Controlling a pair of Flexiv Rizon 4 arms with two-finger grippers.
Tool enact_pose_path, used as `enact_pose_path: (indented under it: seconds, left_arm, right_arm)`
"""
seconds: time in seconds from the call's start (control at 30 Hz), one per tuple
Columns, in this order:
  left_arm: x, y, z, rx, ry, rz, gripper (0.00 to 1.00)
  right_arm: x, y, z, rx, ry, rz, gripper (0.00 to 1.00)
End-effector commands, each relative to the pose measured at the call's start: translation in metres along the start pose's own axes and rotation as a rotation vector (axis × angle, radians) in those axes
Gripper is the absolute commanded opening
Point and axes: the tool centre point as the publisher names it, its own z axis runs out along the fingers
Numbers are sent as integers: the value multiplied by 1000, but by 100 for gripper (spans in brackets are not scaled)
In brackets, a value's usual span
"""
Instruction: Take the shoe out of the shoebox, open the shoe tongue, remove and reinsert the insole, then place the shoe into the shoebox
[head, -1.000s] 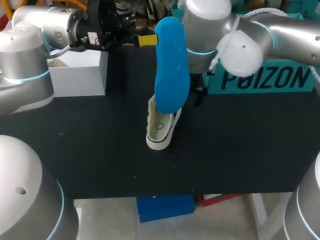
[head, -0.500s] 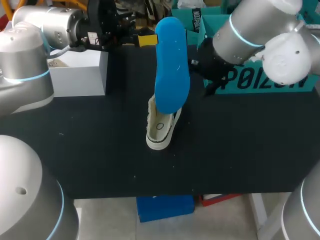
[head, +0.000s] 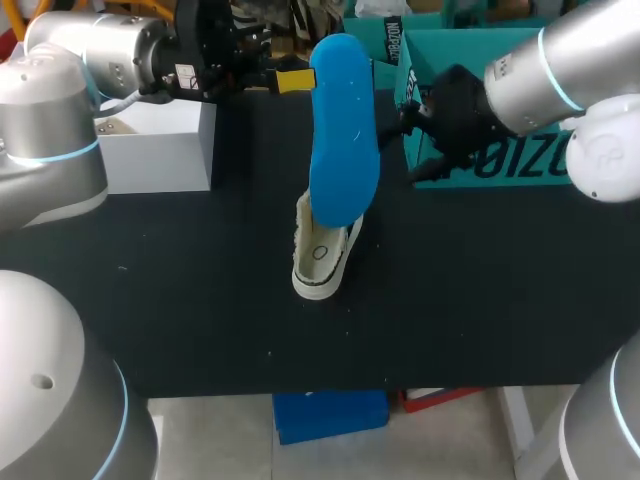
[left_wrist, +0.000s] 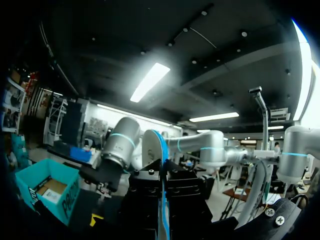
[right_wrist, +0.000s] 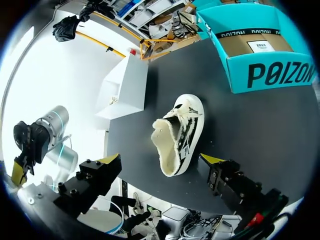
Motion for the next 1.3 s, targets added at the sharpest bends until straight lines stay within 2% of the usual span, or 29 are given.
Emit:
enact_pose_path:
  seconds: [0.03,0.3,0.37,0.47,0.57,1.03,1.3]
  left_arm:
    - [0,1,0,0,0,2,0]
    - [0,1,0,0,0,2,0]
    - [0,1,0,0,0,2,0]
    - [0,1,0,0,0,2,0]
    - [0,1,0,0,0,2,0]
    - [0,1,0,0,0,2,0]
    - [0,1,0,0,0,2,0]
  right_arm:
    - [-3,-1,1,-2,69,-1,100]
    - [-3,-1,1,-2,69,-1,100]
    - [-6,0,-2,-8,163,32,100]
    - [-4,-1,-4,2,195,43,100]
    - [-3,0,-9,-3,280,67,100]
    - [7,0,-12,-20,430,87,100]
    - [12,2,-14,-29,581,118,100]
